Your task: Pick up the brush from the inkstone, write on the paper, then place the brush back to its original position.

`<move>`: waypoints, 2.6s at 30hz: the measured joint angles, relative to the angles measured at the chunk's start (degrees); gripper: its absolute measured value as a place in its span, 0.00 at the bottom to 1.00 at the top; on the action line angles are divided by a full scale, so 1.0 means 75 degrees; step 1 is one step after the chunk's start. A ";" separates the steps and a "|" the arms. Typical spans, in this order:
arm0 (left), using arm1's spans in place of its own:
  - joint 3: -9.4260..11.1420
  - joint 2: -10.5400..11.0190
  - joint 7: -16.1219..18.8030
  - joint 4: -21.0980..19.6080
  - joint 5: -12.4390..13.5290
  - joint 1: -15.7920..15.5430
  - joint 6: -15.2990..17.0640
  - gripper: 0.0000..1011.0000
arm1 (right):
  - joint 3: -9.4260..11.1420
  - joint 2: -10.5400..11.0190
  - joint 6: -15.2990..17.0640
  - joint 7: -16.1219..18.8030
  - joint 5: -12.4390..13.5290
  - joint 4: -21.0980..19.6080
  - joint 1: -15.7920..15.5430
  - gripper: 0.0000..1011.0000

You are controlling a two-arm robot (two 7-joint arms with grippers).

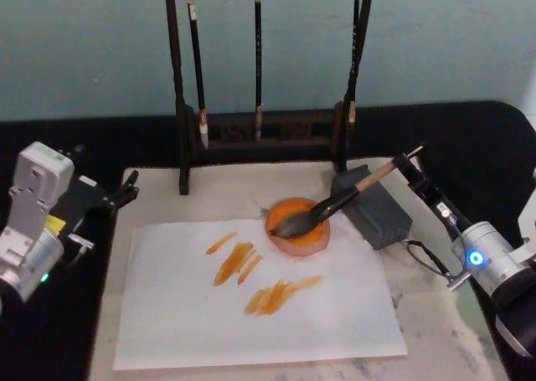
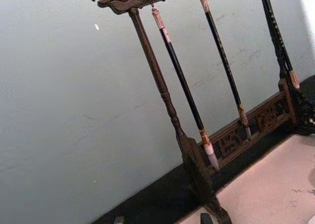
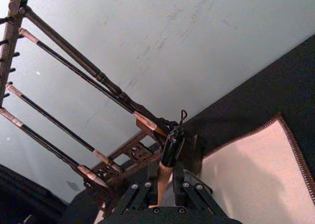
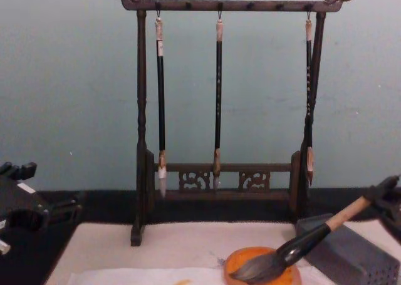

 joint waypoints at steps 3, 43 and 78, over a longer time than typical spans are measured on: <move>0.0000 0.0000 0.0000 0.0000 0.0000 0.0000 0.0000 0.99 | 0.0000 0.0000 0.0000 0.0000 0.0000 0.0000 0.0000 0.18; 0.0000 -0.0001 0.0000 0.0000 0.0000 0.0000 0.0000 0.99 | -0.0535 0.0922 -0.1261 -0.0111 -0.2959 -0.1847 -0.0404 0.18; 0.0000 0.0000 0.0000 0.0000 0.0000 0.0000 0.0000 0.99 | -0.0329 0.0928 -0.0646 0.0431 -0.3011 -0.2651 -0.0367 0.18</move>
